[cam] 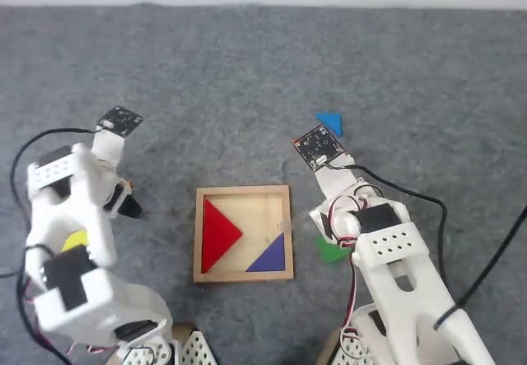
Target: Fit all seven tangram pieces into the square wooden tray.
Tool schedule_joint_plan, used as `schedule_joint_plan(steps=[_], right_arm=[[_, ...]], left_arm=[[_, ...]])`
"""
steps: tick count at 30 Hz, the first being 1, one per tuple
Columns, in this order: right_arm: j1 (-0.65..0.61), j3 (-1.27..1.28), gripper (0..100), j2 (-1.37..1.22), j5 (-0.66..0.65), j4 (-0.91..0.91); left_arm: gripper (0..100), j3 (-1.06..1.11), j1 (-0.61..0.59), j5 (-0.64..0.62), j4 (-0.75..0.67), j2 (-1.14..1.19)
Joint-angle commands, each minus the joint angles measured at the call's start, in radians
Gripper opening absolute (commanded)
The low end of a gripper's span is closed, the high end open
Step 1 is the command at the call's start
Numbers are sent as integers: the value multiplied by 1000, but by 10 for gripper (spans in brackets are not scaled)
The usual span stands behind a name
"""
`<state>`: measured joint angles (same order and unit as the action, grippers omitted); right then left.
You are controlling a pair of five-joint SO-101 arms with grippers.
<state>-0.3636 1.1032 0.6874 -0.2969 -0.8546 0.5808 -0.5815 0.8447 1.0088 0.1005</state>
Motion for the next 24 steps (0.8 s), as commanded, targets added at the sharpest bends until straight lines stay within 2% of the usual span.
schedule_joint_plan(steps=[1, 8, 13, 16, 24], right_arm=[[13, -12, 76, 35, 9, 18], [13, -12, 76, 35, 9, 18], [13, -12, 76, 35, 9, 18], [13, -12, 76, 35, 9, 18], [13, -12, 76, 35, 9, 18]], left_arm=[[254, -41, 15, 9, -52, 29], [254, -42, 0, 8, -107, 95], [254, -64, 0, 9, -6, -9], [254, -62, 6, 18, -5, -55], [254, -70, 8, 167, -107, 100]])
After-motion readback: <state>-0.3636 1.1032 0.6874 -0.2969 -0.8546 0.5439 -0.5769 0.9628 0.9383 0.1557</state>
